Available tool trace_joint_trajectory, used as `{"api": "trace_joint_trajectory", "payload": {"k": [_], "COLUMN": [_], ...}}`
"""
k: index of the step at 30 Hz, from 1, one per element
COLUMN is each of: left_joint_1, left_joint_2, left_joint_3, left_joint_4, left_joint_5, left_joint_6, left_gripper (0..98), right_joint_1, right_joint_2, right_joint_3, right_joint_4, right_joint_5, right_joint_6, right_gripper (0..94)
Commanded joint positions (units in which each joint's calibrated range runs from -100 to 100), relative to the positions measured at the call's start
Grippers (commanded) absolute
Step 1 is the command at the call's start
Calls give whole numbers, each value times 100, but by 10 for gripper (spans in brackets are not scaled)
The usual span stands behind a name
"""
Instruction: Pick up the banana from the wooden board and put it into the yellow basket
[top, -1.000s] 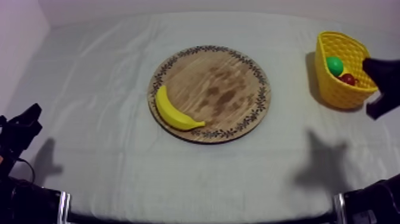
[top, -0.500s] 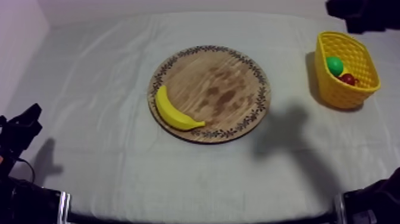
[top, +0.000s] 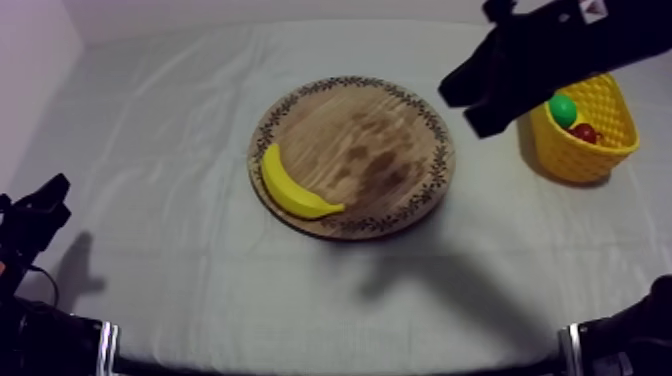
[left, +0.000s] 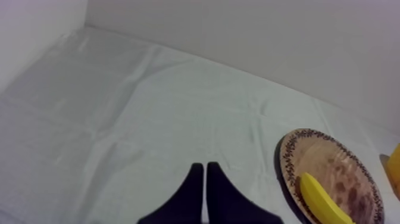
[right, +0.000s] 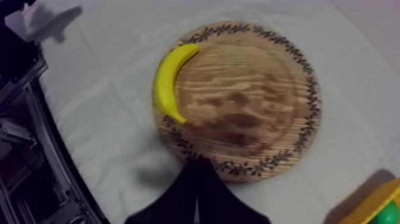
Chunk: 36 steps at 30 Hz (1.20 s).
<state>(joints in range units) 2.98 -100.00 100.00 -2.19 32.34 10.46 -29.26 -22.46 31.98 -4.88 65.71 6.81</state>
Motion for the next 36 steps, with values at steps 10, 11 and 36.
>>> {"api": "trace_joint_trajectory", "payload": {"k": [10,11,36], "left_joint_1": [2,2,2], "left_joint_2": [0,0,0], "left_joint_3": [0,0,0], "left_joint_4": [2,2,2], "left_joint_5": [0,0,0], "left_joint_6": [2,2,2], "left_gripper": [1,1,1], "right_joint_1": [-515,-555,-588], "right_joint_2": [1547,1716,3884], "right_joint_3": [-537,-636,-3145], "right_joint_4": [97,119,-7], "right_joint_5": [49,42,300], "right_joint_6": [-344,-404,-728], "right_gripper": [2,2,600]}}
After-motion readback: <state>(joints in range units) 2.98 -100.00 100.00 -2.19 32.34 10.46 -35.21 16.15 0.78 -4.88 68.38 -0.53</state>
